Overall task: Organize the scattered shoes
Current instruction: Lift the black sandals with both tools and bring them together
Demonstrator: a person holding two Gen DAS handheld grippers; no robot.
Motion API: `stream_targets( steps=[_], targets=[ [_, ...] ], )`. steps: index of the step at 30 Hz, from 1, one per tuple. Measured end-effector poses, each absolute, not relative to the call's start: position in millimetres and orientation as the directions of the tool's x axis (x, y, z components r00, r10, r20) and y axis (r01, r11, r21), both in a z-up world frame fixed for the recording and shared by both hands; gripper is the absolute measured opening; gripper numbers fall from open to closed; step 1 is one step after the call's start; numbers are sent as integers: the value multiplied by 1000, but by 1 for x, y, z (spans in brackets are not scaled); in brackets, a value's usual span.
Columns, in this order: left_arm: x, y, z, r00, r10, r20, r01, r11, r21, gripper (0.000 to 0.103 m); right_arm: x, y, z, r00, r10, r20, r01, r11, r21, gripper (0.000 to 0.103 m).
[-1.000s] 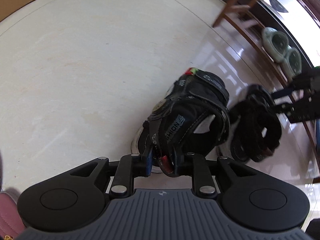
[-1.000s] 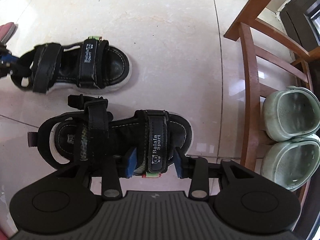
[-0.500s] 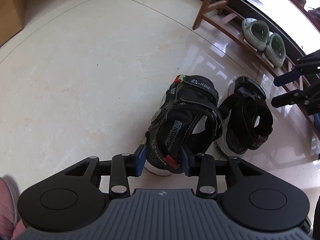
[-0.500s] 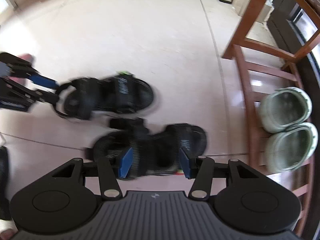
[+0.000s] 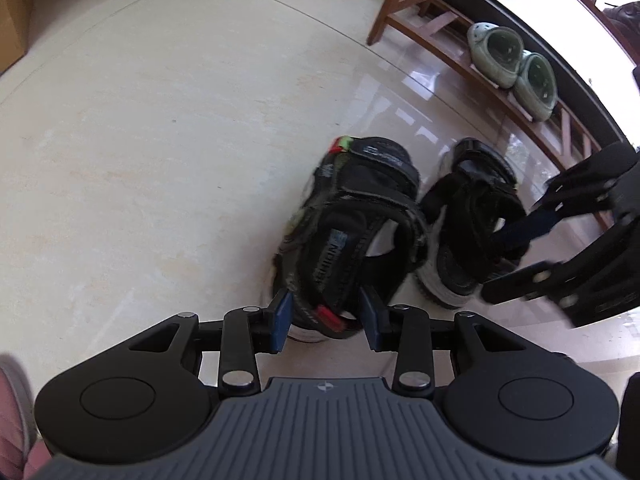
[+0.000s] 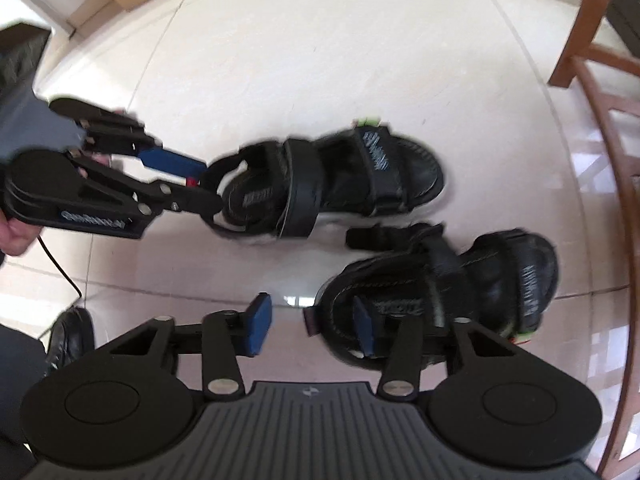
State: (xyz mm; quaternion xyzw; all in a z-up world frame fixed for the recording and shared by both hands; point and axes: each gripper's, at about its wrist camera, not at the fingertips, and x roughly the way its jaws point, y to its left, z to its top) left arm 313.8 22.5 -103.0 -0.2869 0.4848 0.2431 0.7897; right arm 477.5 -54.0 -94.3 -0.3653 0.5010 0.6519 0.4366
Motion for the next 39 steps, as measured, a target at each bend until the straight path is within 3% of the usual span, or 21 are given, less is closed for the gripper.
stream_targets(
  steps=[11,20,25,39],
  targets=[
    [323,9,-107,430,12,-903,-634,716,-292,41,475,-89,-95,-368,155,-917,-929,-104,355,43],
    [316,13,-90,413,44,-910,-635,730,-253,43,491,-104,-68,-324,279,-904,-942,-6,336,45],
    [323,23,-83,412,106,-905,-617,763,-191,51,518,-115,-58,-242,346,-906,-946,122,299,47],
    [358,43,-122,364,127,-923,-536,839,-96,50,539,-120,-112,-192,349,-917,-900,310,306,49]
  ],
)
